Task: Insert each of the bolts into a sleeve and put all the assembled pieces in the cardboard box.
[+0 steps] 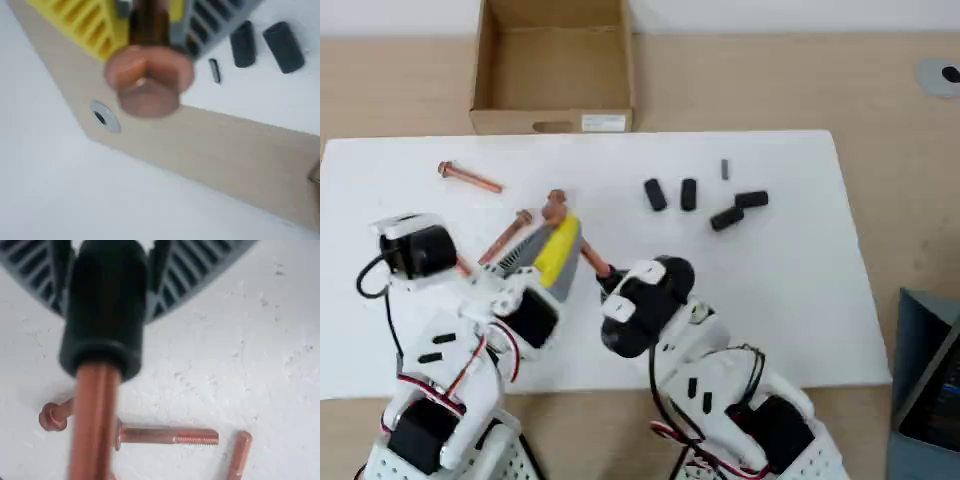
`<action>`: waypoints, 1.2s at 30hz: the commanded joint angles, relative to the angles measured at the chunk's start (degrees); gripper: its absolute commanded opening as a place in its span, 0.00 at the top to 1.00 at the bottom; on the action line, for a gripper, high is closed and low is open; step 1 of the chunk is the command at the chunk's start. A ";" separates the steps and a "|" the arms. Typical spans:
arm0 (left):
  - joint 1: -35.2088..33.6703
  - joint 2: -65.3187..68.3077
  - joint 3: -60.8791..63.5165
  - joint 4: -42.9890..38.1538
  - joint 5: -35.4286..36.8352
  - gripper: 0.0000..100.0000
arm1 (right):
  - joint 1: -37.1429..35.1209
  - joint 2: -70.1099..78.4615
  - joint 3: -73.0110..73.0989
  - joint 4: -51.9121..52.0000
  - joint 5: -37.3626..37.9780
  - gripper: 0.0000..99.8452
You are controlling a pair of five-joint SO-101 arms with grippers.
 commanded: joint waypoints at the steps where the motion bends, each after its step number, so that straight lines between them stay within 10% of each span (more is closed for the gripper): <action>1: 3.60 -0.48 -0.79 1.32 -0.18 1.00 | -0.75 -5.41 -0.31 -1.76 0.44 0.99; 15: 11.08 -0.48 2.02 6.07 -16.00 1.00 | -0.75 -5.41 -0.57 -1.76 3.96 0.99; 36: 8.26 -0.48 0.53 15.21 -13.19 0.85 | -0.75 -5.41 -1.01 -1.85 3.87 0.99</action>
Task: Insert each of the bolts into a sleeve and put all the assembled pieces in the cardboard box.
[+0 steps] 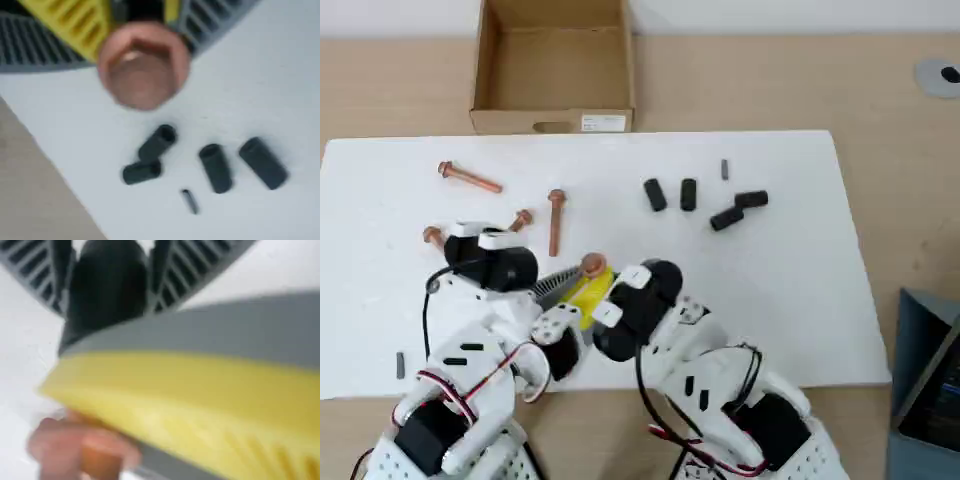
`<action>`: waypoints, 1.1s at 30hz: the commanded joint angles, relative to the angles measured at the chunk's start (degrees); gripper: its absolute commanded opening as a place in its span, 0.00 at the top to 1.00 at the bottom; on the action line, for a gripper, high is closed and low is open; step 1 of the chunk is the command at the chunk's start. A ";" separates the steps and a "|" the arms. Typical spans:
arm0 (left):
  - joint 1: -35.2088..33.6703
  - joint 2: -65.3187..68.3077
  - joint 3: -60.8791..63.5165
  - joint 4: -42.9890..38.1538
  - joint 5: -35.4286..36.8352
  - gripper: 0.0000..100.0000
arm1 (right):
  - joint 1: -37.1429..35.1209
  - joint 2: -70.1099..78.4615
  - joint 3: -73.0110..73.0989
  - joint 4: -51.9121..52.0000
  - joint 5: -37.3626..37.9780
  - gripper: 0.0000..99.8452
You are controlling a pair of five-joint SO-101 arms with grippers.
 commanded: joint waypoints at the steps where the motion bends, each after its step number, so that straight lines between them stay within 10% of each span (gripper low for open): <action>1: -1.76 0.04 -2.11 0.97 0.18 0.84 | -0.66 -5.49 -1.45 -2.11 0.35 0.99; 24: -5.89 0.04 -11.60 1.05 -0.18 0.84 | -0.48 -5.49 -0.57 -1.76 0.18 0.99; 33: -21.89 -0.04 -10.73 0.97 -6.07 1.00 | -0.31 -5.49 -0.66 1.76 -0.09 0.99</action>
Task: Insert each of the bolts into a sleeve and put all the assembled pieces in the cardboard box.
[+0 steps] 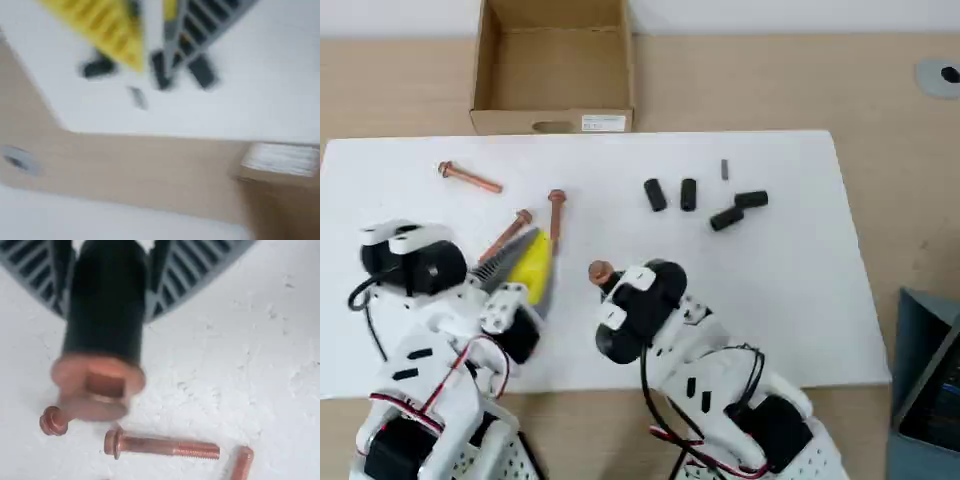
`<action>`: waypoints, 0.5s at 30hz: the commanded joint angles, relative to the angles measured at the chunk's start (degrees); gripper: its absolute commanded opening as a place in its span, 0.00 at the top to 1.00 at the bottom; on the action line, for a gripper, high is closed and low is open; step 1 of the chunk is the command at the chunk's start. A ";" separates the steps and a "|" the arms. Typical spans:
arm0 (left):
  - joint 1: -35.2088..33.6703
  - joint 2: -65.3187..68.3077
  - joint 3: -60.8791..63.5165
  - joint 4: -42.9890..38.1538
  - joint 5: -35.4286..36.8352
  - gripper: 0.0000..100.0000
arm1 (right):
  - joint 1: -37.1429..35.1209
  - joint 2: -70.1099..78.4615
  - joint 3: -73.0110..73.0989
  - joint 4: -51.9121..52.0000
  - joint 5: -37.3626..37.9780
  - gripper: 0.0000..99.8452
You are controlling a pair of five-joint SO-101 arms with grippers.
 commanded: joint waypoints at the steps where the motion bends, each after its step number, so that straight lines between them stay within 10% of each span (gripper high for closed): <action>1: -8.70 -0.31 1.58 -0.09 -3.60 1.00 | 0.13 -5.41 -0.57 1.85 -0.53 0.99; 15: -22.51 -0.40 22.51 0.00 -4.57 1.00 | 11.12 7.34 -12.79 1.93 -7.82 0.99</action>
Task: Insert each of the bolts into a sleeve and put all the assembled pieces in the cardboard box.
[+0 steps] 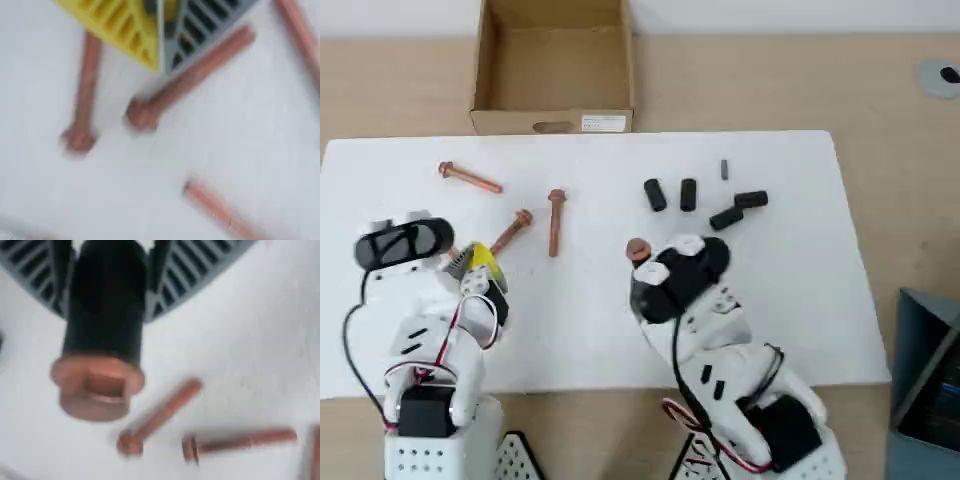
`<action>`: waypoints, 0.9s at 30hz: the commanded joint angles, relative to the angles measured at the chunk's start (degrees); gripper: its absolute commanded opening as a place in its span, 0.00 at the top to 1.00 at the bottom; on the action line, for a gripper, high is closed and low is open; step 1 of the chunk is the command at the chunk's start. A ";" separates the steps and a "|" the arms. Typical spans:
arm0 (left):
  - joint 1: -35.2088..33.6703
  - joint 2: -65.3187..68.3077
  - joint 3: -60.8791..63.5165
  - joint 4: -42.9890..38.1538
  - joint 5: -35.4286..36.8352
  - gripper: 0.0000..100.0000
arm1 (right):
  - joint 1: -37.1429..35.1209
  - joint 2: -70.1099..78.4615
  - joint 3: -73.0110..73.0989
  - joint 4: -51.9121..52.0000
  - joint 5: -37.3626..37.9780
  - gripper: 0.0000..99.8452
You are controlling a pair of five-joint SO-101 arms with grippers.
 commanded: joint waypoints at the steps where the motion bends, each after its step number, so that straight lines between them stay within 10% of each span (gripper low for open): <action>1: -0.53 -0.31 2.73 -0.26 -0.53 1.00 | 1.10 9.27 -11.12 -0.26 -1.05 0.99; 27: -1.05 -0.31 10.73 -0.26 -0.09 1.00 | 8.48 78.55 -56.57 -23.56 5.98 0.99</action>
